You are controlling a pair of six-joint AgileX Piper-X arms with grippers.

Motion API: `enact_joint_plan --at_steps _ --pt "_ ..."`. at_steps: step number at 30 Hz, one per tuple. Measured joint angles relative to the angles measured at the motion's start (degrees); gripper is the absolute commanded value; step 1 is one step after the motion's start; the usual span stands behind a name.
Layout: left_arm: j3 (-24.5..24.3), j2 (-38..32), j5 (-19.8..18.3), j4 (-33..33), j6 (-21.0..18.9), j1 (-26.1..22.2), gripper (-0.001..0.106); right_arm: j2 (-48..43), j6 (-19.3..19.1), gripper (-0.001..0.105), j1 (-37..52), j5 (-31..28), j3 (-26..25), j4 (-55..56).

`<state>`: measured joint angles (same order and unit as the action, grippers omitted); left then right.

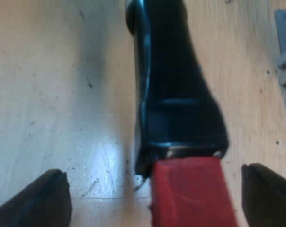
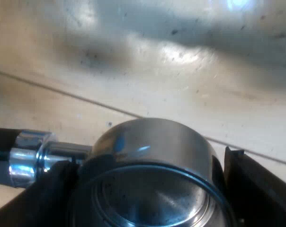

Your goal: Put the handle in the coffee machine

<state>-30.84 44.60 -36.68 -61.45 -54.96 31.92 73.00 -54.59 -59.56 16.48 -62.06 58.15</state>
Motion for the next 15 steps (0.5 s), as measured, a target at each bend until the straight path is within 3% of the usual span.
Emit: enact_joint_plan --at_steps 15 --pt "0.2 0.0 0.8 1.5 0.9 0.0 0.075 0.0 -0.1 0.0 0.0 0.3 0.0 0.0"
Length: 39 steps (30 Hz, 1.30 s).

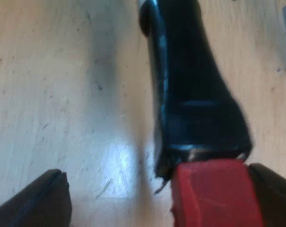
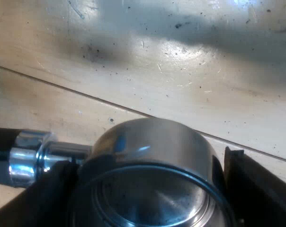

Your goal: Put the handle in the coffee machine

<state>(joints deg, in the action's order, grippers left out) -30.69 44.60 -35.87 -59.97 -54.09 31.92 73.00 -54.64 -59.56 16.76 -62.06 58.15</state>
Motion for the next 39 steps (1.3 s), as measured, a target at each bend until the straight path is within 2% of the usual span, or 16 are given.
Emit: enact_joint_plan --at_steps 4,6,15,16,21,32,34,35,37,38,39 --pt "0.0 0.0 0.5 0.0 0.1 0.0 0.072 0.0 0.0 0.0 0.0 0.0 0.0 0.0" --pt "0.0 0.0 0.7 0.0 0.1 0.0 0.05 0.0 0.0 0.0 0.0 0.0 0.0 0.0" --pt "0.0 0.0 0.0 -0.1 1.6 0.0 0.021 0.0 0.5 0.0 0.0 -0.3 0.0 0.0" --pt "0.0 0.0 0.0 -0.1 1.6 0.0 0.02 0.0 0.6 0.0 0.0 -0.4 0.0 0.0" --pt "0.0 0.0 -0.2 -0.1 1.7 0.0 0.001 0.0 1.4 0.0 0.0 -0.4 0.0 0.0" --pt "0.1 0.0 -1.4 0.0 1.4 0.0 0.0 -0.3 1.8 0.0 0.0 -1.2 0.0 -0.1" --pt "0.1 0.0 -1.7 0.1 1.4 0.0 0.0 -0.3 1.8 0.004 0.0 -1.2 0.0 -0.1" --pt "0.1 0.0 -1.7 0.1 1.4 -0.1 0.0 -0.3 1.8 0.012 0.0 -1.2 0.0 -0.1" --pt "0.1 0.0 -1.7 0.2 1.4 -0.1 0.0 -0.3 1.8 0.019 0.0 -1.2 0.0 -0.1" --pt "0.1 0.0 -1.9 0.3 1.4 -0.1 0.0 -0.3 1.8 0.047 0.0 -1.2 0.0 -0.1" --pt "0.5 0.0 -3.7 1.5 2.0 -2.7 0.0 -0.3 1.8 0.055 0.0 -1.4 0.0 -0.1"
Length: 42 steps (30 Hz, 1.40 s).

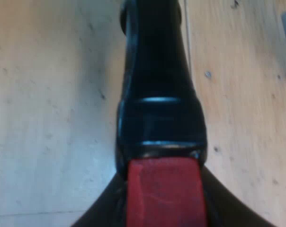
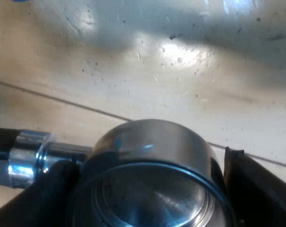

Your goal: Put the handle in the coffee machine

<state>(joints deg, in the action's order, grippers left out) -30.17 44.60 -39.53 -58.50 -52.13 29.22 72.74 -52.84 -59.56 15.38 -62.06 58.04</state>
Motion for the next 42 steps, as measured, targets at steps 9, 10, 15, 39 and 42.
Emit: enact_joint_plan --at_steps 9,10,15,39,42 --pt "0.0 0.0 -3.9 1.7 0.3 -5.3 0.0 0.0 -1.6 0.082 0.2 -4.5 -0.7 -1.5" --pt "0.0 0.0 -3.9 1.8 0.3 -5.2 0.0 0.0 -1.7 0.082 0.1 -5.1 -0.8 -1.6" --pt "0.0 0.0 -4.0 1.9 0.3 -5.4 0.0 0.0 -2.0 0.082 0.1 -9.7 -2.3 -3.2" --pt "0.0 0.0 -4.1 1.7 0.3 -19.7 0.0 -1.0 -5.0 0.082 -17.6 -51.2 -5.2 -10.2" --pt "0.0 0.0 -4.1 1.7 0.3 -21.9 0.0 -1.0 -5.6 0.082 -18.7 -55.8 -5.2 -12.7"
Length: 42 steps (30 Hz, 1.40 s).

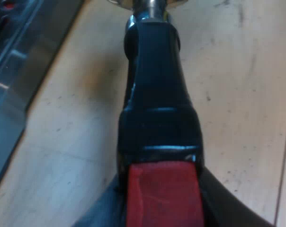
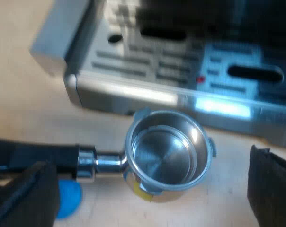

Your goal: Put the handle in the coffee machine

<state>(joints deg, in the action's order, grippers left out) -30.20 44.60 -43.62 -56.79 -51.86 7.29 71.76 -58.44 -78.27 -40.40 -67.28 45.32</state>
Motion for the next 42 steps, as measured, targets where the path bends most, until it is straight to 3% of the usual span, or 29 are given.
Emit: enact_joint_plan --at_steps 5,11,15,26,28,32,34,39,42 --pt "0.0 0.0 -1.3 0.1 0.0 -3.0 0.0 0.9 -4.4 0.082 -0.1 -3.4 0.0 -3.5" --pt "0.0 0.0 -4.9 3.0 -0.4 -8.6 0.0 4.7 -14.2 0.082 -0.1 -5.3 0.0 -12.5" --pt "0.0 0.0 -6.7 6.0 -0.1 -11.0 0.0 7.2 -18.7 0.082 -0.1 -6.4 0.0 -17.3" --pt "1.0 2.4 -7.1 8.2 2.7 -12.0 0.0 8.9 -19.3 0.082 -0.1 -6.6 0.0 -19.4" --pt "2.0 3.6 -7.1 9.5 2.7 -12.0 0.0 9.0 -19.3 0.079 -0.1 -6.6 0.0 -19.4" --pt "2.9 4.5 -7.1 11.5 2.8 -12.0 0.0 10.8 -19.1 0.061 -0.1 -9.2 0.0 -22.0" --pt "2.9 4.5 -7.1 12.9 2.9 -12.0 0.0 12.3 -19.1 0.059 -0.1 -9.3 0.0 -24.5" --pt "2.9 4.9 -7.1 18.3 -1.2 -12.0 0.0 16.6 -19.2 0.059 -0.1 -12.9 0.0 -31.1" --pt "2.9 6.9 -7.1 19.2 -1.6 -12.0 0.0 17.3 -19.3 0.059 -0.1 -16.0 0.2 -34.0"
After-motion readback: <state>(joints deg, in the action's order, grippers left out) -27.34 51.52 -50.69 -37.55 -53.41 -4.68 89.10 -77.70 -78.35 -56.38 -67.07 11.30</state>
